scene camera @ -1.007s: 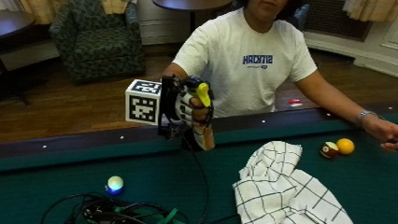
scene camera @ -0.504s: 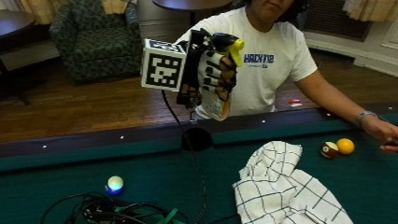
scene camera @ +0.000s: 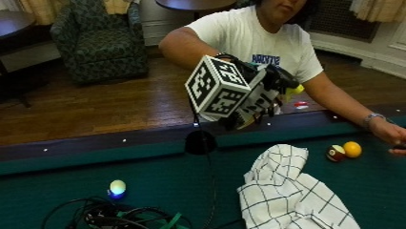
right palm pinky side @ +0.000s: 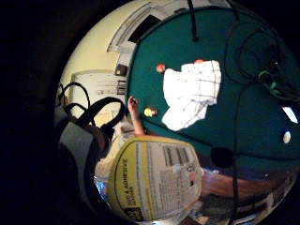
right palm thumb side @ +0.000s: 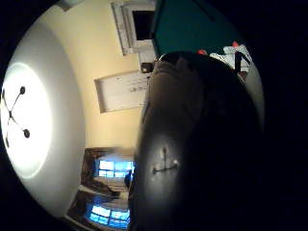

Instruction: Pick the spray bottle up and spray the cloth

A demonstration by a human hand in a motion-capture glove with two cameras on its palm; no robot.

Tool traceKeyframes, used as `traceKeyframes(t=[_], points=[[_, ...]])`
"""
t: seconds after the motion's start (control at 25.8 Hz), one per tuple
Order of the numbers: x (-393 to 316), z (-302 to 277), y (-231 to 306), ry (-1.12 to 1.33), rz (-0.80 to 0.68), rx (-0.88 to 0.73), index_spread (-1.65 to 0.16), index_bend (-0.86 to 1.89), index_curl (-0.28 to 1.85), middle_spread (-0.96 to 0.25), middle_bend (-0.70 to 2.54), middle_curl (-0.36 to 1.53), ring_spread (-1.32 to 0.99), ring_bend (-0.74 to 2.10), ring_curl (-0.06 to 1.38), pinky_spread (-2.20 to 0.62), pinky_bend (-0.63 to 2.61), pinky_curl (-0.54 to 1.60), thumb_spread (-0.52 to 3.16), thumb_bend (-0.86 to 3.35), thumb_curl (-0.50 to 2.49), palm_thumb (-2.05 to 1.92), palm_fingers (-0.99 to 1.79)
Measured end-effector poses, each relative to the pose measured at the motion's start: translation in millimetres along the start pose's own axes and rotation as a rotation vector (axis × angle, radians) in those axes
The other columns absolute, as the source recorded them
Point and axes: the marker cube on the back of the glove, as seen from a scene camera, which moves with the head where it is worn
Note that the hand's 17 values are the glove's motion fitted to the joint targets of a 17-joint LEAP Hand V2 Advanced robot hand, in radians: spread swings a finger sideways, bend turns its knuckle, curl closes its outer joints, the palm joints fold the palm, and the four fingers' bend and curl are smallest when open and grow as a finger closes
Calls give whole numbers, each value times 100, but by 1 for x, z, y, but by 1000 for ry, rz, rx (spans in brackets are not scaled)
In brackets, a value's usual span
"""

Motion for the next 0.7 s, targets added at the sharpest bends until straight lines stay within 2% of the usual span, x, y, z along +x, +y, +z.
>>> traceKeyframes(t=[0.39,0.7], points=[[46,65,-33,173,265,-136,-23,43,60,-20,66,59,-22,75,51,-27,51,44,29,-2,78,98,136],[91,90,-47,307,462,-182,-23,42,61,-20,66,59,-22,75,51,-27,51,44,29,-2,80,98,136]])
